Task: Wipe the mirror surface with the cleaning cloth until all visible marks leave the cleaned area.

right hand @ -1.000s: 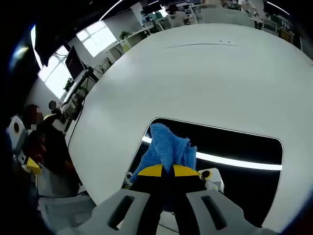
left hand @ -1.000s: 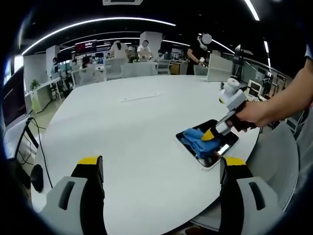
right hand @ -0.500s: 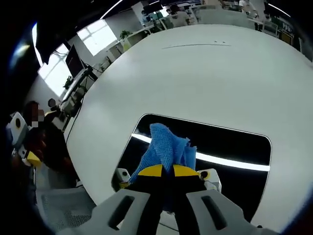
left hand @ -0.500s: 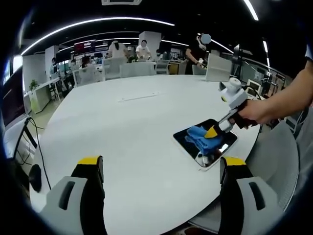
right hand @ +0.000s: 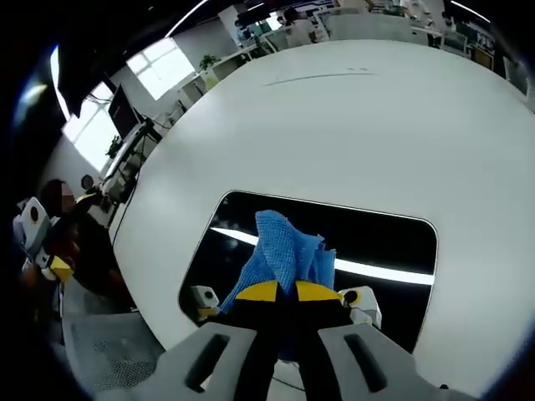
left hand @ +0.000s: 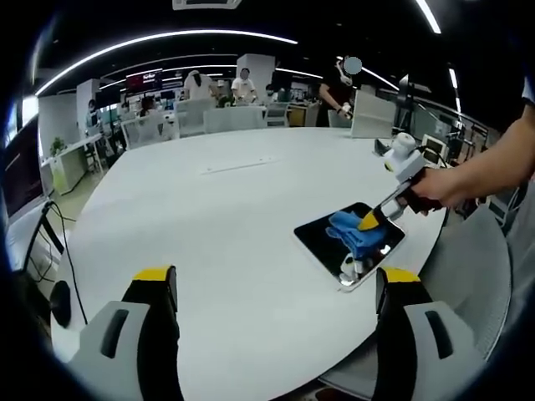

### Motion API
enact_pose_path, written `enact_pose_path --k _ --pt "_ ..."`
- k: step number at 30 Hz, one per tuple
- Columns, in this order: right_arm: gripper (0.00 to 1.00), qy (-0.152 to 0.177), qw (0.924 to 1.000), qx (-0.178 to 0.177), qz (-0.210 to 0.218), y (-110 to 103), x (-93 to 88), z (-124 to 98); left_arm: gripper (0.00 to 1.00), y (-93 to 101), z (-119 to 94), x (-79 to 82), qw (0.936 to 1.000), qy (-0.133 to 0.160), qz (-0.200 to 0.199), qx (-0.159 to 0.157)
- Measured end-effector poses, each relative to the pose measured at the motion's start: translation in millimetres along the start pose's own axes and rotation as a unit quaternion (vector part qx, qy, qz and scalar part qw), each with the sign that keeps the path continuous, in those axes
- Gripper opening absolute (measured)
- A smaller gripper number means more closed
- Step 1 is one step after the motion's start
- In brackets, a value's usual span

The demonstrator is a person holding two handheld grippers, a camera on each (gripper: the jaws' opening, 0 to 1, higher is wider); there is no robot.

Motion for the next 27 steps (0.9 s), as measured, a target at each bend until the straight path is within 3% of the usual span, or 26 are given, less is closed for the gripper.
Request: enact_pose_path --k 27 --pt "0.00 0.004 0.9998 -0.015 0.011 43.2 -3.6 -25.4 0.97 6.5 6.5 1.7 0.9999 -0.006 0.013 -0.007"
Point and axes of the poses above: the point that each gripper's makers call its tool centre point, and the gripper's own axes: z roughly forward along the fingers, y roughly to its right, x roughly out of its top, the point moved 1 cm from there along -z, roughly backward along the fingers, and after that the axes turned 10 degrees about y, right-handed, at the moved point
